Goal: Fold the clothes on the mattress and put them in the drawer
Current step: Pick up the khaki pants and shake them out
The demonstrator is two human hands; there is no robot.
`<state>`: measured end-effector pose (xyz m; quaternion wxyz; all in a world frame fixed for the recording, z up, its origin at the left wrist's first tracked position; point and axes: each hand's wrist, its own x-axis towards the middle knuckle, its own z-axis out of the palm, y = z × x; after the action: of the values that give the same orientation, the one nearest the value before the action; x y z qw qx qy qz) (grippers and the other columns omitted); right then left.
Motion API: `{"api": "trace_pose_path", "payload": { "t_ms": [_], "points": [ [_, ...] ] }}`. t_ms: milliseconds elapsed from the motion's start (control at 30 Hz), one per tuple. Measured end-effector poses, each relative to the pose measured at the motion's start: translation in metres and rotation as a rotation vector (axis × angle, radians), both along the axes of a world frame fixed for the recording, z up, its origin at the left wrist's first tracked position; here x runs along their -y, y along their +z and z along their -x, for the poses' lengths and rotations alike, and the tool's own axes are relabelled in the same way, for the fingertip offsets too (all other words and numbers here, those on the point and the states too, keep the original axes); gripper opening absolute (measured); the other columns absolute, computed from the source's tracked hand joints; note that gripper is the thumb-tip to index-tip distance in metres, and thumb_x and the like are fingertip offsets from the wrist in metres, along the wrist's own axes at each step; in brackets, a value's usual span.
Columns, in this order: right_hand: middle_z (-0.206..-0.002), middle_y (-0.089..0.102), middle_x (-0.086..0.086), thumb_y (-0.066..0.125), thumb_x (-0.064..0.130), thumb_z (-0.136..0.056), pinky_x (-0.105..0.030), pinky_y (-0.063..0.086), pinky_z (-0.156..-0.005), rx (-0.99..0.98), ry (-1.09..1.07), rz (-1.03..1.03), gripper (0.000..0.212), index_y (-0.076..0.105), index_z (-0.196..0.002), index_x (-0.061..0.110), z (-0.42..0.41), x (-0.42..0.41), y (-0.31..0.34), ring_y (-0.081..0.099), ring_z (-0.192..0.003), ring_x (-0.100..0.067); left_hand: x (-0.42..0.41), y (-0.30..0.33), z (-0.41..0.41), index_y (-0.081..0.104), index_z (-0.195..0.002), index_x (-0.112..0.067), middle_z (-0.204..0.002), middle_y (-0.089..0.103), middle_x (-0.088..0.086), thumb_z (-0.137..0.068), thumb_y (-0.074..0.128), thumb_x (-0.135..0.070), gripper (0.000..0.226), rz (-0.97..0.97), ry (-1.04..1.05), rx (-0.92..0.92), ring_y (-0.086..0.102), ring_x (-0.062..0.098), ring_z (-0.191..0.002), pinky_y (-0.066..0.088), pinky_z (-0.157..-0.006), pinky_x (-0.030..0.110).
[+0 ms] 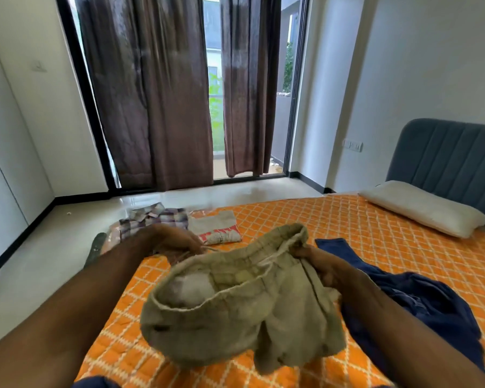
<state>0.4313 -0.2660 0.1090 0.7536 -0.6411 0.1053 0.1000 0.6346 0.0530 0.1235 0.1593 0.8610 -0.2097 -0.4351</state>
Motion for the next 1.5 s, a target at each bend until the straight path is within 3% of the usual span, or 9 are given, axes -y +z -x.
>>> {"api": "trace_pose_path", "payload": {
  "t_ms": [100,233,300,400,600,833,1033,1133,1500],
  "points": [
    [-0.104,0.077,-0.017,0.079,0.029,-0.085,-0.045,0.057,-0.08,-0.067,-0.068,0.012,0.048,0.065,-0.124,0.006,-0.008,-0.001,-0.017,0.074,-0.089,-0.033,-0.005,-0.036,-0.001,0.053,-0.132,-0.026,-0.129,0.063,0.002,-0.088,0.07,-0.044,0.05,-0.072,-0.072,0.686,0.061,0.02,-0.11,0.05,-0.084,0.031],
    [-0.109,0.076,-0.018,0.06,0.021,-0.102,-0.052,0.056,-0.09,-0.155,-0.153,0.055,0.03,0.064,-0.128,0.005,-0.013,0.002,-0.043,0.073,-0.098,-0.037,0.016,-0.058,0.053,0.054,-0.132,-0.034,-0.129,0.064,0.0,-0.072,0.052,-0.088,0.081,0.228,0.13,-0.13,0.065,0.021,-0.111,0.052,-0.085,0.039],
    [-0.117,0.073,-0.021,0.06,0.022,-0.103,-0.058,0.052,-0.1,-0.185,-0.126,0.058,0.03,0.064,-0.128,0.005,-0.013,0.005,-0.048,0.07,-0.108,-0.041,0.026,-0.072,0.08,0.046,-0.14,-0.03,-0.139,0.057,0.002,-0.063,0.057,-0.091,0.099,0.175,0.01,-0.234,0.061,0.023,-0.115,0.051,-0.091,0.044],
    [-0.115,0.073,-0.021,0.062,0.021,-0.101,-0.056,0.055,-0.097,-0.231,-0.096,0.093,0.03,0.064,-0.127,0.006,-0.013,0.007,-0.048,0.07,-0.106,-0.04,0.042,-0.1,0.095,0.02,-0.154,-0.025,-0.154,0.034,0.001,-0.083,0.072,-0.06,0.094,0.206,-0.022,-0.088,0.046,0.018,-0.127,0.047,-0.096,0.033],
    [-0.108,0.077,-0.002,0.081,0.051,-0.08,-0.034,0.06,-0.077,-0.138,0.035,0.443,0.049,0.072,-0.117,0.019,-0.012,0.004,-0.03,0.074,-0.099,-0.021,0.06,-0.117,0.101,0.032,-0.146,-0.013,-0.136,0.052,0.008,-0.086,0.071,-0.018,0.071,0.233,-0.149,0.141,0.058,0.021,-0.111,0.052,-0.096,0.042],
    [-0.098,0.075,-0.009,0.065,0.04,-0.099,-0.049,0.056,-0.09,0.194,-0.31,0.605,0.031,0.073,-0.098,0.011,-0.032,0.008,-0.014,0.071,-0.097,-0.026,0.071,-0.068,0.085,0.027,-0.152,-0.016,-0.147,0.047,0.0,-0.082,0.076,-0.046,0.09,0.321,-0.288,0.295,0.052,0.019,-0.129,0.046,-0.106,0.036],
    [-0.073,0.067,0.0,0.057,0.036,-0.103,-0.024,0.051,-0.064,0.371,-0.285,0.467,0.036,0.066,-0.076,0.013,-0.047,-0.016,0.05,0.062,-0.071,-0.012,0.095,-0.065,0.095,0.034,-0.143,-0.03,-0.144,0.048,-0.002,-0.066,0.054,-0.083,0.095,0.194,-0.212,0.721,0.052,0.026,-0.128,0.046,-0.098,0.052],
    [-0.076,0.065,-0.004,0.052,0.038,-0.105,-0.016,0.048,-0.057,0.381,-0.244,0.515,0.04,0.066,-0.083,0.007,-0.043,-0.015,0.072,0.059,-0.066,-0.01,0.108,-0.058,0.102,0.051,-0.13,-0.032,-0.133,0.059,-0.001,-0.069,0.035,-0.082,0.08,0.255,-0.14,0.862,0.054,0.03,-0.124,0.045,-0.092,0.054],
    [-0.082,0.067,-0.003,0.054,0.037,-0.104,-0.018,0.049,-0.065,0.498,-0.378,0.522,0.035,0.07,-0.09,0.009,-0.038,0.04,0.119,0.059,-0.074,-0.01,0.11,0.058,0.091,0.072,-0.111,-0.025,-0.088,0.064,-0.008,-0.077,0.084,-0.041,0.04,0.413,-0.153,0.835,0.058,0.01,-0.079,0.044,-0.07,0.027]
  ]
}}
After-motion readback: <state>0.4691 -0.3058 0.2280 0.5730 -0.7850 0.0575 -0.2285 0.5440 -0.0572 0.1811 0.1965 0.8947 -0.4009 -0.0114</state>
